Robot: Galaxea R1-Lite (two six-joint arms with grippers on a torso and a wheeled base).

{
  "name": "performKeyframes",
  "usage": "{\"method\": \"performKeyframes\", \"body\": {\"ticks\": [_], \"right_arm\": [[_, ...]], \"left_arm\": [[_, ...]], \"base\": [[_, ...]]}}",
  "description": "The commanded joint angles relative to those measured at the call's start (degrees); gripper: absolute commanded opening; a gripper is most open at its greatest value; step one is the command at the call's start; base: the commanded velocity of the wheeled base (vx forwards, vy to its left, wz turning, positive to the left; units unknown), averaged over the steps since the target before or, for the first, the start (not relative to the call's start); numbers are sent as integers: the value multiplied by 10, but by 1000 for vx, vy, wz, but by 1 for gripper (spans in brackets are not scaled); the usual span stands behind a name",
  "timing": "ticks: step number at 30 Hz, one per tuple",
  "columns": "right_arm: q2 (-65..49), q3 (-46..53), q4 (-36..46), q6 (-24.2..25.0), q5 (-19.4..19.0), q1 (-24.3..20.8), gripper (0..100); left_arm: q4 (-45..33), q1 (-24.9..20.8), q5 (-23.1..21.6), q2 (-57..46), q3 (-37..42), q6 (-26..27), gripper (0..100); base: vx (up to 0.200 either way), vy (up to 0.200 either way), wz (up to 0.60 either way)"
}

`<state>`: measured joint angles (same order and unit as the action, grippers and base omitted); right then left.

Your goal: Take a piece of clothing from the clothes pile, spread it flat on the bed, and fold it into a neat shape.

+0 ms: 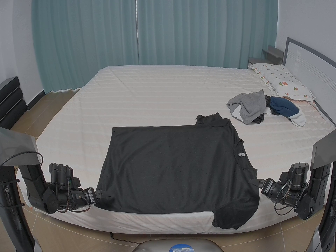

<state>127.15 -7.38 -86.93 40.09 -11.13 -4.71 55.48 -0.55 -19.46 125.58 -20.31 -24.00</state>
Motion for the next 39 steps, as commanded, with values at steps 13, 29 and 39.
{"method": "performKeyframes", "body": {"ticks": [13, 29, 39], "right_arm": [[4, 0, 0, 1, 0, 0, 100], [17, 10, -27, 1, -13, 1, 100], [69, -10, -27, -5, -7, -1, 100]], "left_arm": [[1, -31, 23, 24, -10, 0, 100], [-1, -18, 31, 16, 4, -24, 0], [2, -13, 42, -11, 25, -45, 0]], "base": [[0, 0, 0], [0, 0, 0], [0, 0, 0]]}}
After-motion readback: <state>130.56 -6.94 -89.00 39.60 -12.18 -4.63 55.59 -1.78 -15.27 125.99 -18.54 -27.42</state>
